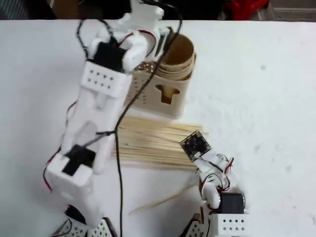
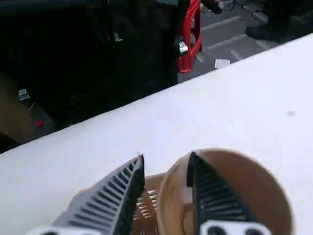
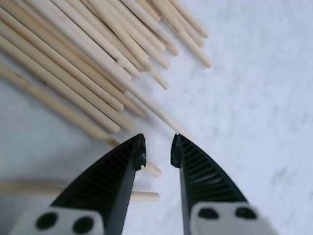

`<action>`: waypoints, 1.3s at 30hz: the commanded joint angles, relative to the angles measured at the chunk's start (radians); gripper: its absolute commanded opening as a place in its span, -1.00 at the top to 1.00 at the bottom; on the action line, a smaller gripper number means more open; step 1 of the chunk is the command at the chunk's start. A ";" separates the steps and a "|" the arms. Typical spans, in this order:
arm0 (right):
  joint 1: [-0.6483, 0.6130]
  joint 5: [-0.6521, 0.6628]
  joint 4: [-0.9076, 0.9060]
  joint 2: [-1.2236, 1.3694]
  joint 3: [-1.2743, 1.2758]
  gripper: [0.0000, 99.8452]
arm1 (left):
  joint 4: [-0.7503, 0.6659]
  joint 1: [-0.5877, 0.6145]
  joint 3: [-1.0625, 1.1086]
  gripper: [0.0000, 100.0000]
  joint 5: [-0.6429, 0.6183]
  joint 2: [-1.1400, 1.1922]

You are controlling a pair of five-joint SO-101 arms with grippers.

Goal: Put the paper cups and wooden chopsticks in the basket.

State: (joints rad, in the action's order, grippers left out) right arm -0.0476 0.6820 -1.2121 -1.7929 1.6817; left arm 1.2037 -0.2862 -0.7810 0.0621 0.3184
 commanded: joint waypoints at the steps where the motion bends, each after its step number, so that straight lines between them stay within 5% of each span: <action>1: 0.007 0.011 0.008 -0.007 0.008 0.81 | -0.028 0.002 -0.014 0.68 0.075 0.053; 5: 0.007 0.011 0.008 -0.007 0.008 0.81 | 0.009 0.013 -0.046 0.68 0.080 0.036; 15: 0.102 0.003 0.223 -0.007 -0.025 0.80 | 0.540 0.254 -0.189 0.68 -0.017 -0.087; 18: 0.128 0.003 0.211 0.002 -0.152 0.81 | 0.572 0.309 -0.094 0.67 -0.021 -0.093; 23: 0.130 -0.061 0.084 0.054 -0.460 0.87 | 0.419 0.378 0.192 0.67 -0.023 -0.150; 27: 0.120 -0.146 0.079 0.331 -0.732 0.82 | 0.172 0.400 0.597 0.61 -0.049 -0.283; 33: -0.004 -0.310 0.056 0.917 -1.263 0.82 | -0.348 0.400 1.287 0.53 -0.189 -0.619; 39: -0.136 -0.502 0.064 1.340 -1.692 0.82 | -0.891 0.446 1.741 0.53 -0.216 -0.852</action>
State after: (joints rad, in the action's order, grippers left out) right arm -0.1320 0.2693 -1.1523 -0.6314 0.2179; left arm 0.6928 0.1066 0.6966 -0.1358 -0.3721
